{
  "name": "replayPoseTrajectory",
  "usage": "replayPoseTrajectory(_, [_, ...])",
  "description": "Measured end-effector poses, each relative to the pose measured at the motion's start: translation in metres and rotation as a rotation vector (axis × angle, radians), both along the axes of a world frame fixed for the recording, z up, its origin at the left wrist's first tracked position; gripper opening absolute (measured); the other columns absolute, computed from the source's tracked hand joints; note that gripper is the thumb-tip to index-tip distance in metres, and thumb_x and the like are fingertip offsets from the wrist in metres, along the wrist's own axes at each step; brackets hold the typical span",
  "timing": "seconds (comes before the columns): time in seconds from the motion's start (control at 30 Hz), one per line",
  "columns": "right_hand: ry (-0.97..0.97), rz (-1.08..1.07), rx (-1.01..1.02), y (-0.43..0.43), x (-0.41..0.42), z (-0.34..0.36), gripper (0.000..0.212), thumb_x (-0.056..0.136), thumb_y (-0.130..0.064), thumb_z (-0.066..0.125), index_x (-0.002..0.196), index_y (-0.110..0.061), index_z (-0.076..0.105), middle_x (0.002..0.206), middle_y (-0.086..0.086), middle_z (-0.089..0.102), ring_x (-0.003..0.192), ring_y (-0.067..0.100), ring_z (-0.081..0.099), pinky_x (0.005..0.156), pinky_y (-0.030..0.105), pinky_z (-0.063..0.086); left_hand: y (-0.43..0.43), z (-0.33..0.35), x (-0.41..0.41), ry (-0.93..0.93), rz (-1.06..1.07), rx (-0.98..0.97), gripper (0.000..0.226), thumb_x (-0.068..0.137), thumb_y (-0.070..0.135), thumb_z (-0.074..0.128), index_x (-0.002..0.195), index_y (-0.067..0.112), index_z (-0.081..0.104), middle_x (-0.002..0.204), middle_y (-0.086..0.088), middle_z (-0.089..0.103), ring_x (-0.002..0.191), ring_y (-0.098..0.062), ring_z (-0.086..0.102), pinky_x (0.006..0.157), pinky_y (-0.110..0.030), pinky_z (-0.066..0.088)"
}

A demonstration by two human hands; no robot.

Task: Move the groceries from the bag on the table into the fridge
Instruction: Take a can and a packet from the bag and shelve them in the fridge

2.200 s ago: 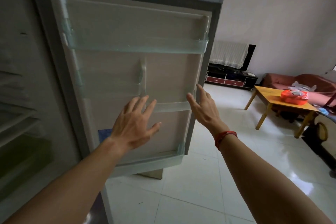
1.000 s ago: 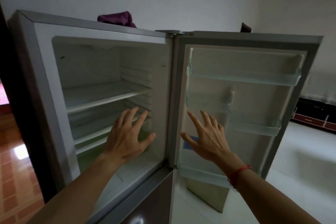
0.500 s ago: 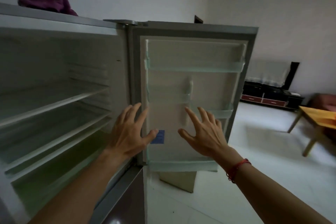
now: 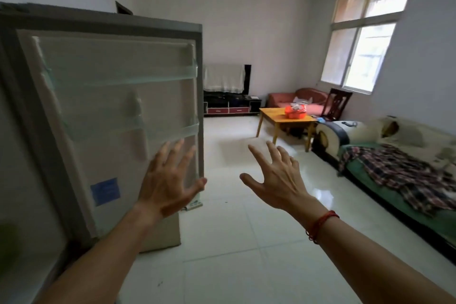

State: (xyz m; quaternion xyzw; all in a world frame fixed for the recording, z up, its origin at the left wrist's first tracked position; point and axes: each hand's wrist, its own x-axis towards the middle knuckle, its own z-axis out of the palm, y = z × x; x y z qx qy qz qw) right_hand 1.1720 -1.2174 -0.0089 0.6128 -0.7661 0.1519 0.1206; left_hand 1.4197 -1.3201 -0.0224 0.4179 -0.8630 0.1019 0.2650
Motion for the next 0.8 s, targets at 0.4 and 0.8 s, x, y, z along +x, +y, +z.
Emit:
replayPoseTrajectory(0.4, [0.017, -0.329, -0.012, 0.123, -0.131, -0.002, 0.088, 0.081, -0.080, 0.017, 0.159, -0.040, 0.016, 0.164, 0.014, 0.024, 0.148, 0.036, 0.025, 0.114, 0.056, 0.031, 0.046, 0.005, -0.167, 0.014, -0.335, -0.004, 0.079, 0.085, 0.070, 0.038, 0.146, 0.019, 0.042, 0.152, -0.014, 0.039, 0.139, -0.038, 0.036, 0.102, -0.057, 0.040])
replayPoseTrajectory(0.8, [-0.020, -0.382, -0.036, 0.150, -0.208, -0.011, 0.084, 0.085, -0.078, 0.022, 0.159, -0.039, 0.017, 0.166, 0.014, 0.019, 0.150, 0.036, 0.023, 0.115, 0.057, 0.028, 0.066, -0.005, -0.256, 0.037, -0.403, -0.010, 0.078, 0.087, 0.069, 0.035, 0.146, 0.019, 0.042, 0.153, -0.014, 0.038, 0.139, -0.039, 0.036, 0.101, -0.055, 0.043])
